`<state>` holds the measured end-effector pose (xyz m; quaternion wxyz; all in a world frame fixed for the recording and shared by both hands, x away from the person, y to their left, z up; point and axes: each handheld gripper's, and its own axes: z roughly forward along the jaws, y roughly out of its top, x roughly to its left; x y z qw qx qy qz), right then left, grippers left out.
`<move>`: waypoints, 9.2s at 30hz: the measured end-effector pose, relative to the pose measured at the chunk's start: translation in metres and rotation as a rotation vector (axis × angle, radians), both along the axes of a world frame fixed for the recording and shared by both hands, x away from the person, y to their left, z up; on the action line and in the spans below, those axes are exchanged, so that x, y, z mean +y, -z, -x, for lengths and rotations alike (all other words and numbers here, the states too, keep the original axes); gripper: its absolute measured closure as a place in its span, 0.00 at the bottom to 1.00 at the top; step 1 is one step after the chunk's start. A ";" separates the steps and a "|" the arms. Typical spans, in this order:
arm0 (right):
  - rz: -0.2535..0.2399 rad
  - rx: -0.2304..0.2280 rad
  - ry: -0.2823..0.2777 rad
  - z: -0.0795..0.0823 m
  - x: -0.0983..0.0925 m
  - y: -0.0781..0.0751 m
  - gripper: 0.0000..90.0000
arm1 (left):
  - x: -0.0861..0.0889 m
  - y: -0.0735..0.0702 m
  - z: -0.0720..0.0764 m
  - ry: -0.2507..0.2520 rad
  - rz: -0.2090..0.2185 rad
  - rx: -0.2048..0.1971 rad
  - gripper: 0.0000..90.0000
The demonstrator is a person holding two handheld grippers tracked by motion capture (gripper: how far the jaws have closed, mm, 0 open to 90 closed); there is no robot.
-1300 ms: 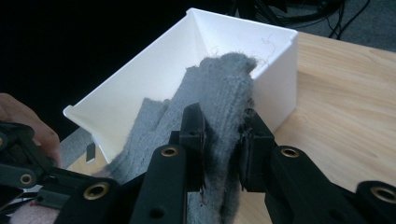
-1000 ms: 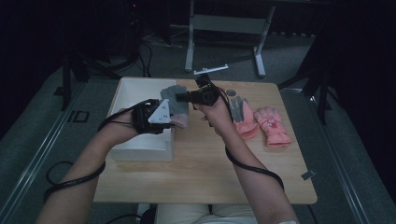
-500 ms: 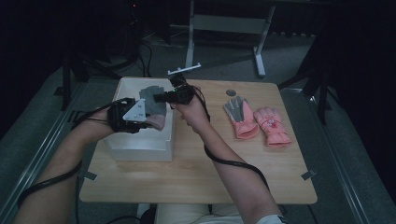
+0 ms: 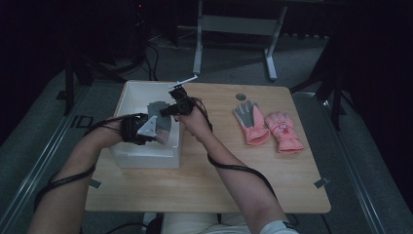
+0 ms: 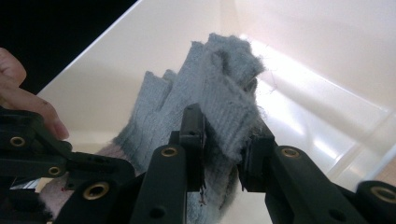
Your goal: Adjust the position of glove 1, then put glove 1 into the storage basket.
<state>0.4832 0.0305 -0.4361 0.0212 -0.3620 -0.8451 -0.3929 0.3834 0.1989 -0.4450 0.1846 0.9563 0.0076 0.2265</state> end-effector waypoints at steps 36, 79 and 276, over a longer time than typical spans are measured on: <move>-0.096 -0.149 0.004 0.032 -0.078 -0.049 0.56 | -0.022 0.017 -0.030 -0.232 -0.091 0.171 0.45; -0.070 -0.267 0.092 0.079 -0.227 -0.009 0.69 | -0.134 -0.038 0.045 -0.102 0.223 0.198 0.31; 0.270 -0.131 0.763 0.084 -0.340 0.061 0.94 | -0.153 0.117 0.108 -0.090 0.351 0.195 0.01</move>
